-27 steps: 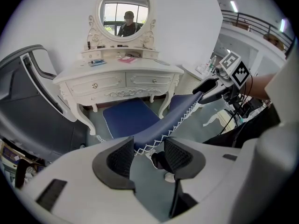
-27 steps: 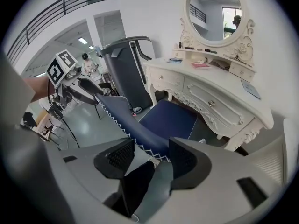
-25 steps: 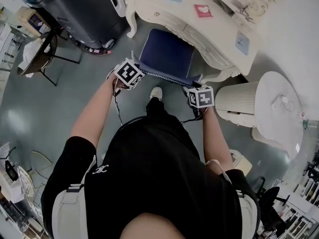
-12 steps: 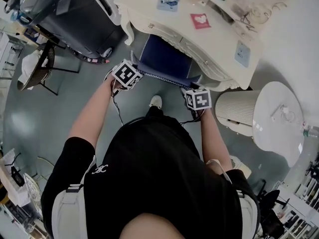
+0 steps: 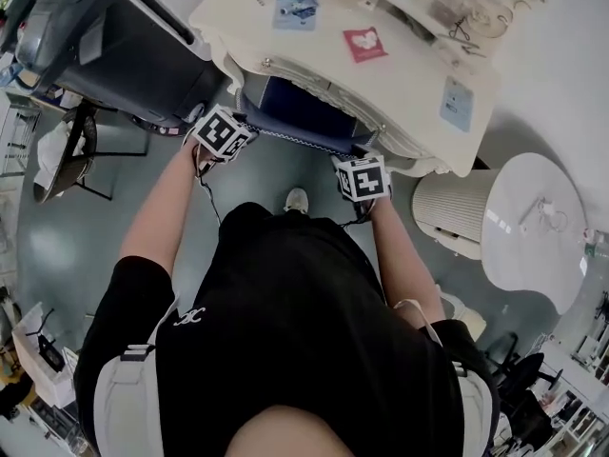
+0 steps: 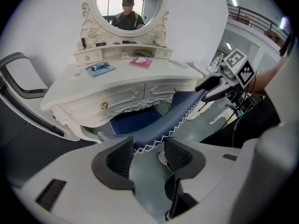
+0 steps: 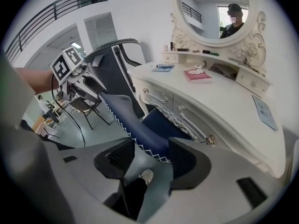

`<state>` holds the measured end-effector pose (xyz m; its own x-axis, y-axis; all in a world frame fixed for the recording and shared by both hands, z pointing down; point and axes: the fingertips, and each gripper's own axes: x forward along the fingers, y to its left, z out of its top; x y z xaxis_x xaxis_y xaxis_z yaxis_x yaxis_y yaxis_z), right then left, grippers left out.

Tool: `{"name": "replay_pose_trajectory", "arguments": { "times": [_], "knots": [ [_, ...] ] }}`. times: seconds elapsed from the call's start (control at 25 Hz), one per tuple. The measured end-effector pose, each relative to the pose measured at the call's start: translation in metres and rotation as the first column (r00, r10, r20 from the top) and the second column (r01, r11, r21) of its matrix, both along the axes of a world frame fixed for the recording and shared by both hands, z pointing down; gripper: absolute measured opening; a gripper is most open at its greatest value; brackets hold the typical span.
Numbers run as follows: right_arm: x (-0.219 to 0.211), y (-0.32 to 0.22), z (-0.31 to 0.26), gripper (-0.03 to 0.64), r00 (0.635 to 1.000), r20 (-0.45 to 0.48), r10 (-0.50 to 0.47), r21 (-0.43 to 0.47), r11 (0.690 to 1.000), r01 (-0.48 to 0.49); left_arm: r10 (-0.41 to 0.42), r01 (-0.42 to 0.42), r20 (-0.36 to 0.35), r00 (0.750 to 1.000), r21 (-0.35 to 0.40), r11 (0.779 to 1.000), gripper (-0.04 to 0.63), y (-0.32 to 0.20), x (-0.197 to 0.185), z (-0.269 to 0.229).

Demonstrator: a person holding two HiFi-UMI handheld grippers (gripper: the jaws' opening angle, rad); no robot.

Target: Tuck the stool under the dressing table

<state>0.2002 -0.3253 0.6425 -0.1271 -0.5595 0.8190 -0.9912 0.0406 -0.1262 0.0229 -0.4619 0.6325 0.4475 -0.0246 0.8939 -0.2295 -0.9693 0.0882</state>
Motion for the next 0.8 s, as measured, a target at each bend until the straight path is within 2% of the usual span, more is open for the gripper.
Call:
{"name": "replay_pose_trajectory", "arguments": {
  "times": [0.28, 0.52, 0.8],
  "knots": [
    [-0.003, -0.018, -0.001, 0.234, 0.999, 0.009, 0.042, 0.01, 0.999, -0.042, 0.067, -0.067, -0.006, 0.998, -0.007, 0.998, 0.206, -0.027, 0.006, -0.002],
    [-0.006, -0.024, -0.001, 0.235, 0.997, 0.003, 0.08, 0.002, 0.997, -0.08, 0.143, -0.143, -0.015, 0.99, -0.047, 0.989, 0.209, -0.036, 0.007, -0.001],
    [-0.007, -0.044, 0.001, 0.235, 0.989, 0.001, 0.15, 0.009, 0.989, -0.15, 0.167, -0.168, -0.029, 0.986, -0.034, 0.985, 0.21, -0.064, 0.013, -0.003]
  ]
}}
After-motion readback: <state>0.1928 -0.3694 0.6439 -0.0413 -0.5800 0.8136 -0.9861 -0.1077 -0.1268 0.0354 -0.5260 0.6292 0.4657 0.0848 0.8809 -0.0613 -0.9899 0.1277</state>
